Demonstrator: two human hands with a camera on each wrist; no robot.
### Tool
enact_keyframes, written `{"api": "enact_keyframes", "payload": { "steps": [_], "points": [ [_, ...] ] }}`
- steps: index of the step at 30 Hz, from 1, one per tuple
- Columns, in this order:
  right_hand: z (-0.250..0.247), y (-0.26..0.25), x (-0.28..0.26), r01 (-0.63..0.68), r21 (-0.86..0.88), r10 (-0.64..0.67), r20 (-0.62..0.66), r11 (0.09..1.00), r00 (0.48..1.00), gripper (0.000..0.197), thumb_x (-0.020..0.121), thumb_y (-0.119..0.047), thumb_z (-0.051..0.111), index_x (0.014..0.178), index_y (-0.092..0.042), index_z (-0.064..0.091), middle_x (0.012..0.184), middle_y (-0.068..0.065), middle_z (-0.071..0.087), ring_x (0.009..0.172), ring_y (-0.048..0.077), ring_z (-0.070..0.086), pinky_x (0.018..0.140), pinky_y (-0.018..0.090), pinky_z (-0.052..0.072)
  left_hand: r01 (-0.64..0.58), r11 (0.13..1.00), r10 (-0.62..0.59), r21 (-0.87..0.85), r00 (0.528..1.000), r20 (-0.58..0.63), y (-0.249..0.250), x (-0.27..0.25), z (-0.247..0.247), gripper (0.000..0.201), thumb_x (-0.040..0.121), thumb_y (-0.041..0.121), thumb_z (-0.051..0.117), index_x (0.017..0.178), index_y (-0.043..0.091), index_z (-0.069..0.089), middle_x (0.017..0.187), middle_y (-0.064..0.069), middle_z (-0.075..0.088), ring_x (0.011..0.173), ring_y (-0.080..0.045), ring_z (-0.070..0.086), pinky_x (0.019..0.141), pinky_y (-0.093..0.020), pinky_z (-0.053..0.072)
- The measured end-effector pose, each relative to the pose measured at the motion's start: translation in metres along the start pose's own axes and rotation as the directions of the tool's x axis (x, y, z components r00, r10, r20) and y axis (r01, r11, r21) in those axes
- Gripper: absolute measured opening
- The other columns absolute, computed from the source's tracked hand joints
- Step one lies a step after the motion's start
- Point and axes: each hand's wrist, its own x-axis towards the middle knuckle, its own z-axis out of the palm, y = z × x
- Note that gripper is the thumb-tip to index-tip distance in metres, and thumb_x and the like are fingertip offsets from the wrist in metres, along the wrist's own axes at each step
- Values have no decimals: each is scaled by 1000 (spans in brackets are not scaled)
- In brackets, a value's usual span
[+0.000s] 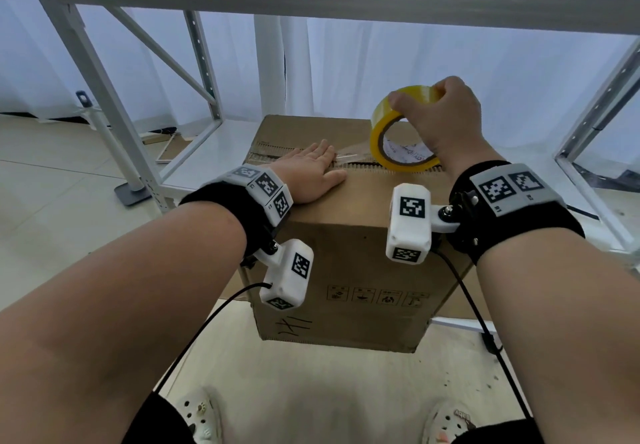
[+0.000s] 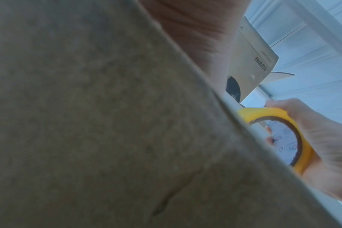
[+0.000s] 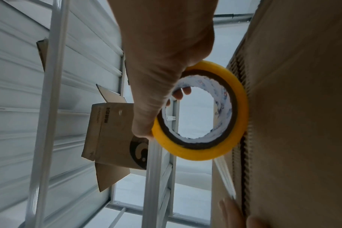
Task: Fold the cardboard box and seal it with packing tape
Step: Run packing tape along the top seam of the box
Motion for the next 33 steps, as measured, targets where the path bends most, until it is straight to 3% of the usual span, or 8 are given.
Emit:
{"api": "enact_keyframes", "payload": {
  "steps": [8, 13, 15, 18, 21, 25, 28, 33],
  "points": [
    [-5, -1, 0, 43, 23, -42, -17, 999, 999, 49, 82, -47, 65, 112, -10, 53, 99, -2, 49, 92, 15, 46, 71, 24, 33, 7, 1000, -7, 6, 1000, 3, 2, -2, -3, 67, 99, 54, 17, 152, 18, -3, 159, 1, -9, 146, -11, -6, 117, -31, -3],
    [-4, 8, -1, -97, 23, 96, 69, 995, 993, 74, 76, -71, 57, 126, -17, 47, 116, 2, 47, 108, 21, 47, 89, 36, 42, 40, 999, -40, 16, 999, 14, 10, -5, -5, 68, 98, 55, 16, 152, 17, -3, 159, 0, -9, 146, -13, -6, 116, -32, -3],
    [-5, 10, 0, -148, 85, 140, 96, 985, 986, 74, 77, -71, 56, 125, -15, 48, 114, 2, 51, 108, 22, 50, 87, 35, 42, 81, 996, -82, 25, 996, 22, 20, -5, -7, 71, 98, 56, 15, 152, 13, -4, 159, -4, -10, 146, -16, -7, 117, -34, -2],
    [-1, 8, -4, -128, 135, 117, 83, 983, 990, 68, 78, -67, 60, 122, -16, 50, 110, -2, 52, 105, 19, 50, 83, 31, 39, 94, 995, -95, 22, 995, 35, 43, -2, -6, 74, 98, 56, 14, 151, 7, -5, 158, -10, -11, 146, -21, -8, 117, -34, -2],
    [4, 3, -7, -50, 68, 44, 90, 996, 995, 74, 76, -66, 62, 128, -16, 48, 119, 1, 53, 111, 20, 50, 87, 32, 41, 64, 998, -64, 10, 997, 37, 51, 3, -3, 74, 98, 56, 13, 150, 6, -5, 158, -12, -12, 146, -21, -10, 118, -34, -4],
    [5, -4, -3, -50, 24, 46, 120, 998, 992, 75, 78, -58, 64, 134, -13, 42, 128, 4, 51, 115, 23, 49, 86, 33, 41, -25, 1000, 25, 6, 999, 34, 30, -1, -3, 69, 99, 53, 13, 151, 12, -5, 158, -7, -12, 146, -16, -10, 117, -33, -4],
    [5, -7, -1, -61, 13, 59, 132, 998, 990, 73, 79, -56, 63, 134, -12, 42, 124, 4, 50, 111, 22, 48, 86, 34, 41, -84, 996, 83, 15, 996, 26, 6, -8, -3, 62, 100, 50, 12, 152, 19, -2, 159, 0, -9, 145, -11, -8, 116, -32, -6],
    [3, -4, 0, -93, 48, 87, 118, 994, 989, 76, 77, -57, 65, 132, -11, 41, 123, 4, 49, 113, 24, 49, 84, 34, 41, -56, 998, 56, -9, 997, -48, -29, -20, -11, 53, 102, 42, 13, 151, 21, 15, 159, 3, 8, 146, -12, 7, 116, -32, 2]
  ]
}}
